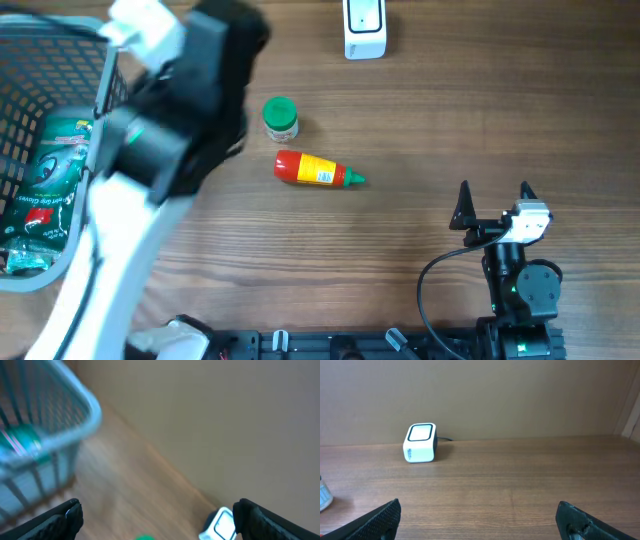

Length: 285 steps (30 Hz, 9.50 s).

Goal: Scan the item barcode
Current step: 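Set the jar down beside the sauce bottle and withdraw, then reach into the basket and grasp the green 3M glove packet, then lift the glove packet and present it to the white scanner, then lay the glove packet on the table and withdraw left gripper, then reach back into the basket toward the remaining red-green packets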

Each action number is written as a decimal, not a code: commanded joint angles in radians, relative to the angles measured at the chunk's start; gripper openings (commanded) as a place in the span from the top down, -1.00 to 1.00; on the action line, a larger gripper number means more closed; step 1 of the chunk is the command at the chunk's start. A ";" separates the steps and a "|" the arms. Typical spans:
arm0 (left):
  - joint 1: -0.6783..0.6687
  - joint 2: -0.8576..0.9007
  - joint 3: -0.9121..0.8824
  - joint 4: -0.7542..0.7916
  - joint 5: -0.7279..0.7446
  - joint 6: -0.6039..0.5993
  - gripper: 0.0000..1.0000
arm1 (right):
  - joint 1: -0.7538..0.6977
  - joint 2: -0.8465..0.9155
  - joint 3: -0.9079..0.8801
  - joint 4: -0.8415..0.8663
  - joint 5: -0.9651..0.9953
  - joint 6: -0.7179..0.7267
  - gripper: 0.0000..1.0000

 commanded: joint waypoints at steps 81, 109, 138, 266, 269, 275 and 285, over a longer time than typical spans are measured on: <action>1.092 0.491 -0.622 0.553 0.590 1.276 0.92 | 0.005 0.000 -0.001 0.006 0.016 0.012 -0.99; 0.943 -0.652 -0.622 0.682 0.607 1.045 0.92 | 0.005 0.000 -0.001 0.006 0.016 0.011 -1.00; 0.109 0.258 -0.622 1.162 2.194 0.257 0.92 | 0.005 0.000 -0.001 0.005 0.016 0.012 -0.99; 1.109 0.212 -0.550 0.090 0.231 0.391 -1.00 | 0.005 0.000 -0.001 0.006 0.016 0.011 -1.00; 1.115 0.212 -0.646 0.204 0.200 0.391 -1.00 | 0.005 0.000 -0.001 0.006 0.016 0.012 -0.99; 1.168 0.212 -0.787 0.405 0.202 0.392 -1.00 | 0.005 0.000 -0.001 0.006 0.016 0.011 -0.99; 1.240 0.220 -0.870 0.542 0.237 0.392 -1.00 | 0.005 0.000 -0.001 0.006 0.016 0.012 -1.00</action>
